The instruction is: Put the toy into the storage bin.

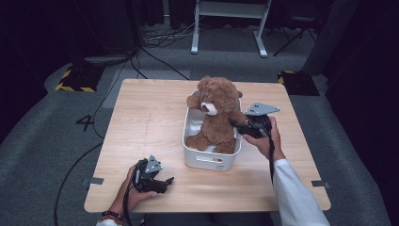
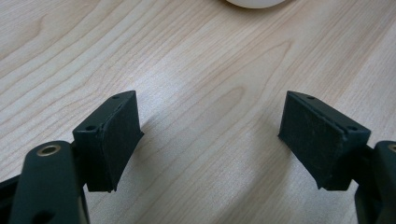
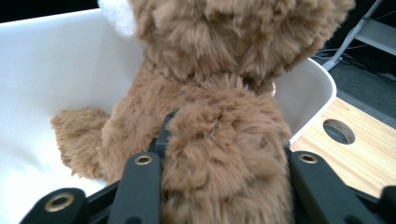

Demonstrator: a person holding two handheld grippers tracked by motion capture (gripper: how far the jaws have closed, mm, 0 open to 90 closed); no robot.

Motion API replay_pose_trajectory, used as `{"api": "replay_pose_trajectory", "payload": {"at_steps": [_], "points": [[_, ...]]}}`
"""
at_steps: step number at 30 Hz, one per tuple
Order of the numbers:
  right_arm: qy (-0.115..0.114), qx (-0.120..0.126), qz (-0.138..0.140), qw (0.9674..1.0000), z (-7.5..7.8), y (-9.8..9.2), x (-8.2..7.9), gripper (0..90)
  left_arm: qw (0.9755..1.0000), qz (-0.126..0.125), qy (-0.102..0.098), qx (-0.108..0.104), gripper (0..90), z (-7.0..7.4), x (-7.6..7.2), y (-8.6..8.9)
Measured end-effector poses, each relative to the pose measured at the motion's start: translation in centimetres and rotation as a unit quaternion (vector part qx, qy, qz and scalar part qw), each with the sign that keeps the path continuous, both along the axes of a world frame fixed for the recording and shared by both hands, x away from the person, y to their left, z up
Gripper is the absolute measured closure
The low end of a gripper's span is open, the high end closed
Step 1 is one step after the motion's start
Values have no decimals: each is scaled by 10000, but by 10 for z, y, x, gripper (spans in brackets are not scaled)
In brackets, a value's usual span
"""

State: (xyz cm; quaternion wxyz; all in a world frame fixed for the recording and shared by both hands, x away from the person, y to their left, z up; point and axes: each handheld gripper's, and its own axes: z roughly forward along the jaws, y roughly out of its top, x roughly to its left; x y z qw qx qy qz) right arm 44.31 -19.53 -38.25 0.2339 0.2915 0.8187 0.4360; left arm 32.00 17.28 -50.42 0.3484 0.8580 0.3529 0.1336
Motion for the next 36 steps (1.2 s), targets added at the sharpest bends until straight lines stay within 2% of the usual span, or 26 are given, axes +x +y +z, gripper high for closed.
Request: {"api": "replay_pose_trajectory", "payload": {"at_steps": [10,21,30,36], "points": [[29,116,-23,9999,1,-4,1,533,10000,5,-10,-6,206,0,0,0],[-80,206,-96,9997,7,-12,-2,468,10000,6,-6,0,206,0,0,0],[-114,195,13,9997,11,-21,-5,421,10000,5,-10,-4,205,0,0,0],[-122,146,-10,9998,14,-28,-9,389,10000,6,-6,1,206,0,0,0]]}}
